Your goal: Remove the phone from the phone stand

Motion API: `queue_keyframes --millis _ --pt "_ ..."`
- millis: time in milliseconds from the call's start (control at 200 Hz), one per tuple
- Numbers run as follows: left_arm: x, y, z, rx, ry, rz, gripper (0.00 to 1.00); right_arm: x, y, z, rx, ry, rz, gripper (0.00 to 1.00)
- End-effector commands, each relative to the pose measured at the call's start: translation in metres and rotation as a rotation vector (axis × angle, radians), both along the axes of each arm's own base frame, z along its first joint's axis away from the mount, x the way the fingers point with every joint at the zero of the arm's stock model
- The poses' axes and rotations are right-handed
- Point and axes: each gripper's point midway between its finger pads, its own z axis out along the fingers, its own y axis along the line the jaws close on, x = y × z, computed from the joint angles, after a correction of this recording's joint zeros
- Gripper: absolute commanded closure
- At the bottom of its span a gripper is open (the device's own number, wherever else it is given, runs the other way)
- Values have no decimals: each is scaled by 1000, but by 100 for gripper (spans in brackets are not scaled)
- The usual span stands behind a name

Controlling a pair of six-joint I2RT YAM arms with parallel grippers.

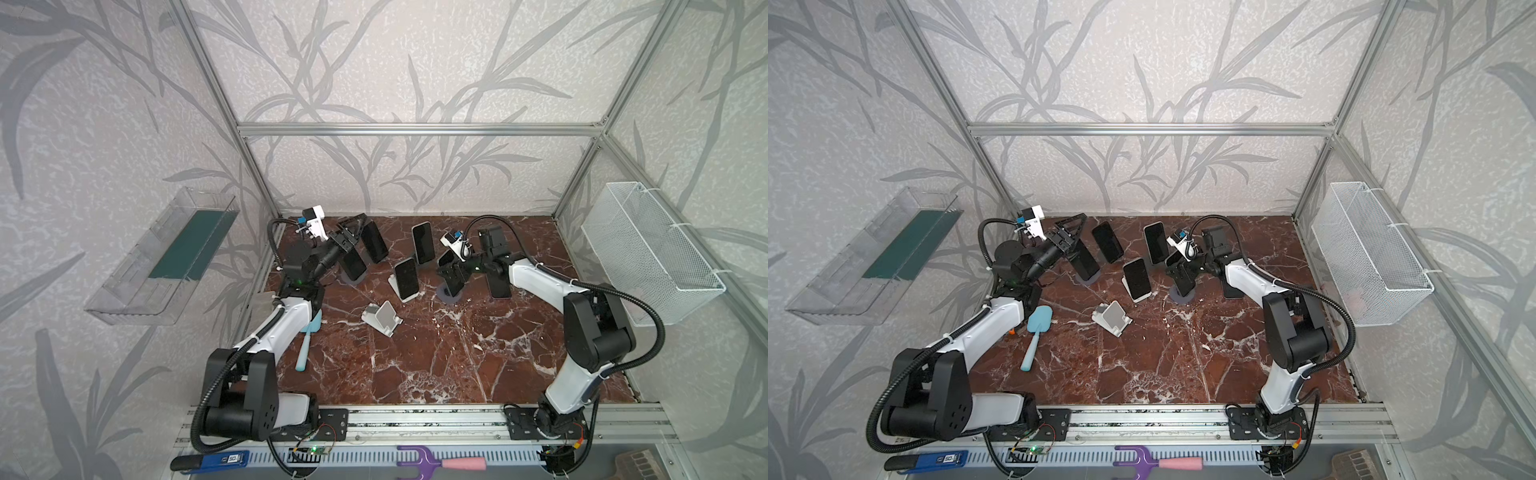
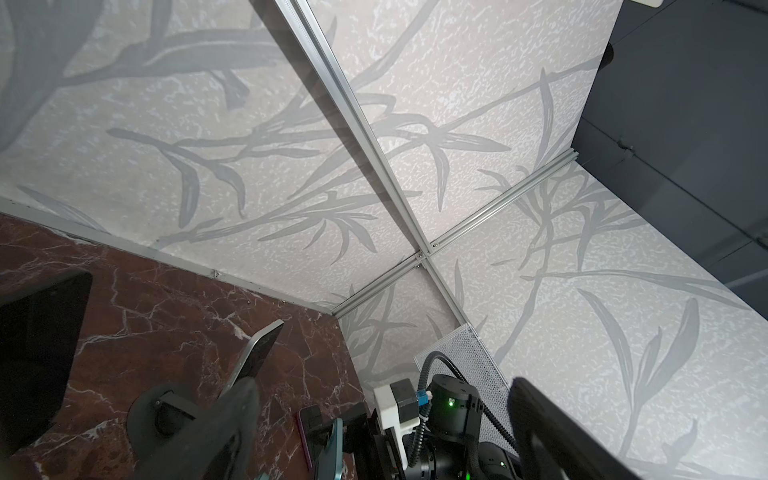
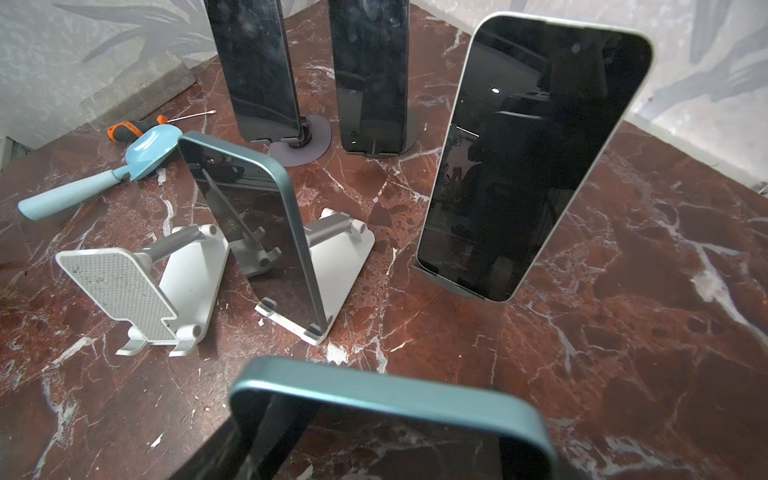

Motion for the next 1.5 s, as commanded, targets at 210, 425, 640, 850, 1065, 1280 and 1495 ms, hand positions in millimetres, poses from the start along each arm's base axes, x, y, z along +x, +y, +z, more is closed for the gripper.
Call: queue_keyframes --millis 210,425,640,850,1065,1280,1495 --pt "-7 -1 17 -19 -56 -23 6 -2 -1 49 48 -107 -29 28" --pt "-9 -1 19 -22 -62 -25 6 -8 -7 69 50 -144 -55 29" --pt "-10 -3 21 -27 -62 -30 7 -15 -21 80 7 -191 -104 29" --pt "-13 -10 21 -33 -61 -48 7 -21 -39 89 -39 -205 -167 28" --pt "-24 -33 25 -40 -67 -110 8 -26 -64 94 -100 -206 -262 29" --pt "-43 -73 24 -21 -68 -210 8 -29 -98 95 -159 -195 -373 29" --pt "-63 -109 20 11 -67 -305 8 -18 -142 96 -206 -198 -531 29"
